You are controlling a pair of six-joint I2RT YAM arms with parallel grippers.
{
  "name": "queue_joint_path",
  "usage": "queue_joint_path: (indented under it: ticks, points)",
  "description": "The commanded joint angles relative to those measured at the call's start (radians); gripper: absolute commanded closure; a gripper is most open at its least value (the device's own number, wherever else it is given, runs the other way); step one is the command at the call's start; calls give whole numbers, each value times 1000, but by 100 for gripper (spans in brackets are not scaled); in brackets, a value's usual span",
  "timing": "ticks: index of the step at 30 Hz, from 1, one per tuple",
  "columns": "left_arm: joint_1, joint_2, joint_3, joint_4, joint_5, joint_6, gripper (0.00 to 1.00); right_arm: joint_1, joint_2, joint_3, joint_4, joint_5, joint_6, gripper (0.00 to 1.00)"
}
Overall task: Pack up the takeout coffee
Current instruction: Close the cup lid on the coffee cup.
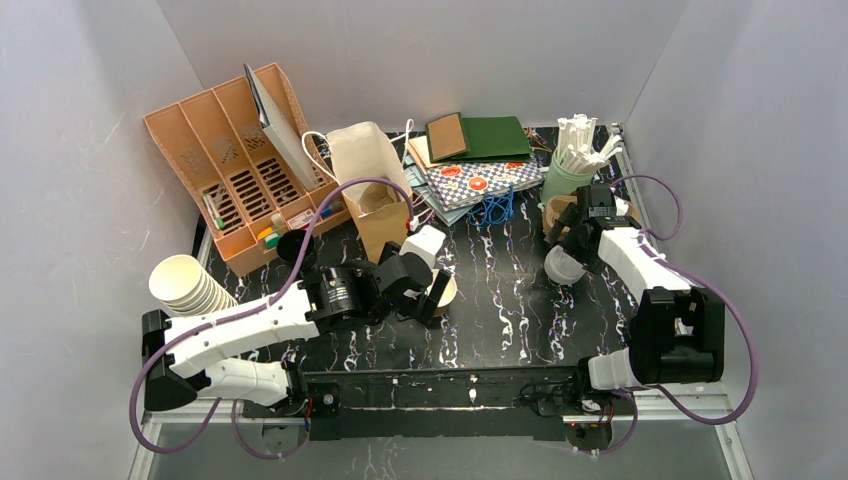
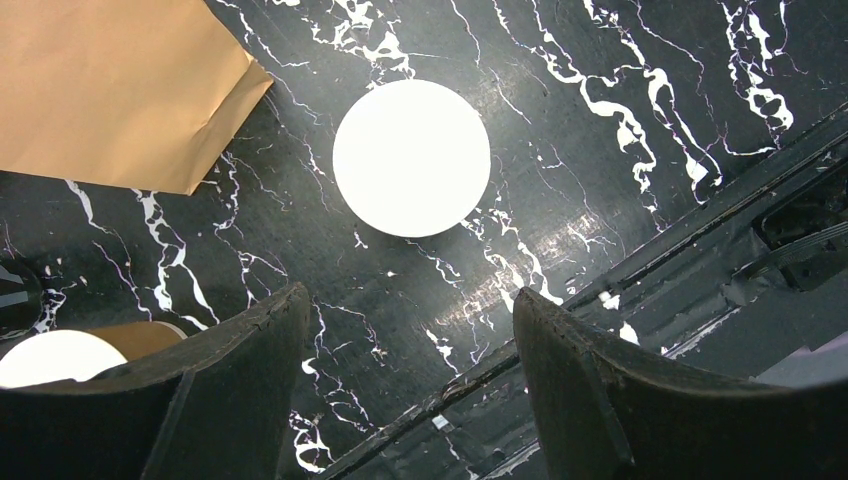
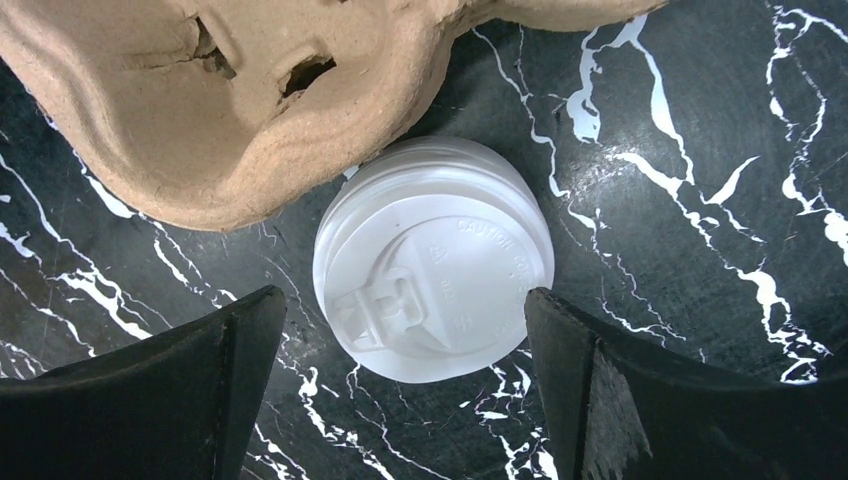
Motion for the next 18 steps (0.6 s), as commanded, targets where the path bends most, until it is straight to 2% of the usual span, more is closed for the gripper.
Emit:
queue_joint_path:
  ticks: [1,18]
  points:
    - [-5,-23,-5,-19,-31,-8,28,-4,-28,-7,24,56,-24,2]
    - [-5,-5,-2,-14,-28,-6,28,-8,27,-32,70,51,-48,2]
